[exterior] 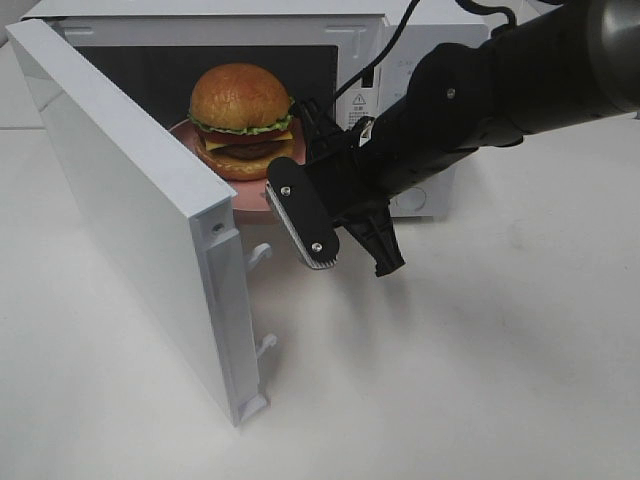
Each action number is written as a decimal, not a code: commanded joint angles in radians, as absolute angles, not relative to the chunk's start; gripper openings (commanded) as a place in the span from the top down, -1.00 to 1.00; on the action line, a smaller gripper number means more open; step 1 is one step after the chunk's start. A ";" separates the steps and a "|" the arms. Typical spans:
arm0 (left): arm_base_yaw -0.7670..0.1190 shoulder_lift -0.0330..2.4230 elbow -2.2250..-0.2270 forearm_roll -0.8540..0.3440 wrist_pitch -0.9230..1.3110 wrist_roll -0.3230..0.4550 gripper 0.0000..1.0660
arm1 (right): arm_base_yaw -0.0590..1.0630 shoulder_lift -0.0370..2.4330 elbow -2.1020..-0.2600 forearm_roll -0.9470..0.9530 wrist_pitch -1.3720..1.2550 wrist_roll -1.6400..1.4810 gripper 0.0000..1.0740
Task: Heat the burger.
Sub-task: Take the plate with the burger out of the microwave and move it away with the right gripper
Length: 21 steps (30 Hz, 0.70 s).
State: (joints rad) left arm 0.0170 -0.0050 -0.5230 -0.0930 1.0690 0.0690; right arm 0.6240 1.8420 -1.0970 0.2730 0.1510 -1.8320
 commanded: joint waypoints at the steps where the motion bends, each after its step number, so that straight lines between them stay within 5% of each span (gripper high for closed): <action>1: 0.020 -0.009 -0.522 -0.091 1.072 0.066 -0.86 | 0.618 1.795 -1.069 0.290 0.068 -1.830 1.00; 21: 0.020 -0.009 -0.522 -0.091 1.072 0.066 -0.86 | 0.618 1.537 -0.727 0.290 -0.050 -1.803 1.00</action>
